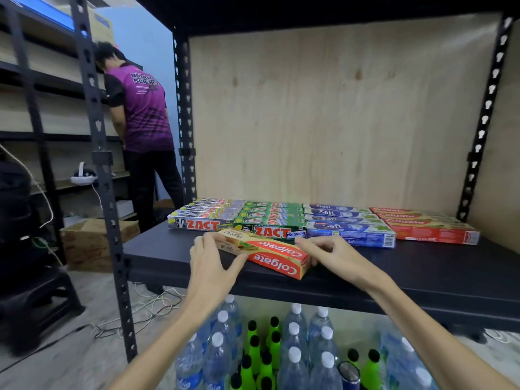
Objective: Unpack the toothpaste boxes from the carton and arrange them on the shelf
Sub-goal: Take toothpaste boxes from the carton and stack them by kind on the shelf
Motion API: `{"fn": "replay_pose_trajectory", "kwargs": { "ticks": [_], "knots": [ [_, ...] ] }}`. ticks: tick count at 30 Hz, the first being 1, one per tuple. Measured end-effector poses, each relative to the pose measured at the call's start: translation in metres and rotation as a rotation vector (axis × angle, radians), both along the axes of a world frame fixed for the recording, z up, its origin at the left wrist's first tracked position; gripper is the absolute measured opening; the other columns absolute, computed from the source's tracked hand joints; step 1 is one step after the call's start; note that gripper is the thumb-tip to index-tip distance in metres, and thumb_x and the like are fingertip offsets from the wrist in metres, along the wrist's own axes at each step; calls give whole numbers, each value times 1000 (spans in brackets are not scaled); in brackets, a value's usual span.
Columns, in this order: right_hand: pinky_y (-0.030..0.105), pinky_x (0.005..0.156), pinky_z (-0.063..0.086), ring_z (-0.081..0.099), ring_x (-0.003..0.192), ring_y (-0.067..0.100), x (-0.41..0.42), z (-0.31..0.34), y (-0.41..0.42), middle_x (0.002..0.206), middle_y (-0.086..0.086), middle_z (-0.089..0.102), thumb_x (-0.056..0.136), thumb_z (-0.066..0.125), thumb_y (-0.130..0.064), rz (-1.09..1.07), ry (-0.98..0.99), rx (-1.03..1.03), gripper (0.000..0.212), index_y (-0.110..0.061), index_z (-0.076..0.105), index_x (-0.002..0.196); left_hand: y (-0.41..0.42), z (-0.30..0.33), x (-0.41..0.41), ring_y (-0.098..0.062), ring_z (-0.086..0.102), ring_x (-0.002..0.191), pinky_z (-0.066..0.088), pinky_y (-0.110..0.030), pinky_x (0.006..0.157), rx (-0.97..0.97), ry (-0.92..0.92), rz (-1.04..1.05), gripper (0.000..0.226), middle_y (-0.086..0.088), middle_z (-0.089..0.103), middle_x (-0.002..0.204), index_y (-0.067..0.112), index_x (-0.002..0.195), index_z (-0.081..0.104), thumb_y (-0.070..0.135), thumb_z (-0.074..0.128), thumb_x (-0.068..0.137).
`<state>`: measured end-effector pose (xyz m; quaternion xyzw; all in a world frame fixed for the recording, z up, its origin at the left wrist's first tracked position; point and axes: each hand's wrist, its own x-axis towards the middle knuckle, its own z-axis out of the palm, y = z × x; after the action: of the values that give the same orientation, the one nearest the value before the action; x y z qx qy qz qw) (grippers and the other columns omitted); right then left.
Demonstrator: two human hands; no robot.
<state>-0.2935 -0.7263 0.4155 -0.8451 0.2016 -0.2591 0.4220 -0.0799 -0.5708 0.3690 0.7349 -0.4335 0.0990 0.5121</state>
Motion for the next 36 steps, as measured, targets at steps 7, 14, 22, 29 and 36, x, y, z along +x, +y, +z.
{"fn": "replay_pose_trajectory", "kwargs": {
  "ticks": [7, 14, 22, 29, 36],
  "knots": [
    [9, 80, 44, 63, 88, -3, -2, 6, 7, 93, -14, 75, 101, 48, -10, 215, 127, -30, 33, -20, 79, 108, 18, -12, -69, 4, 38, 133, 1, -41, 127, 19, -28, -112, 98, 25, 48, 133, 37, 141, 41, 98, 40, 64],
    [18, 94, 41, 58, 119, 6, 0, -4, 2, 118, -15, 69, 94, 67, -14, 98, -83, -44, 17, -26, 73, 104, 16, -12, -66, 25, 38, 111, 20, -48, 123, -70, 48, -91, 58, 27, 61, 97, 34, 108, 44, 69, 69, 69],
    [34, 113, 35, 40, 135, 8, -6, -15, -24, 145, -12, 45, 81, 79, -47, -130, -31, -96, 83, -57, 27, 145, 24, 19, -5, 7, 36, 124, 37, -20, 95, 333, -70, -447, 46, 19, 58, 116, 46, 124, 53, 60, 68, 84],
    [24, 100, 38, 55, 120, 15, -38, -18, -40, 132, 0, 53, 81, 80, -41, -300, 60, -257, 84, -40, 32, 151, -15, 36, 8, 3, 52, 122, 44, -31, 108, 459, -94, -518, 63, 24, 57, 130, 48, 142, 47, 59, 70, 84],
    [20, 91, 41, 58, 109, 12, -111, -21, -65, 115, -8, 57, 79, 81, -42, -429, 21, -293, 81, -33, 38, 148, -75, 30, -48, 7, 66, 92, 49, -10, 77, 325, 14, -497, 63, 12, 72, 107, 38, 123, 56, 47, 86, 69]
  ]
}}
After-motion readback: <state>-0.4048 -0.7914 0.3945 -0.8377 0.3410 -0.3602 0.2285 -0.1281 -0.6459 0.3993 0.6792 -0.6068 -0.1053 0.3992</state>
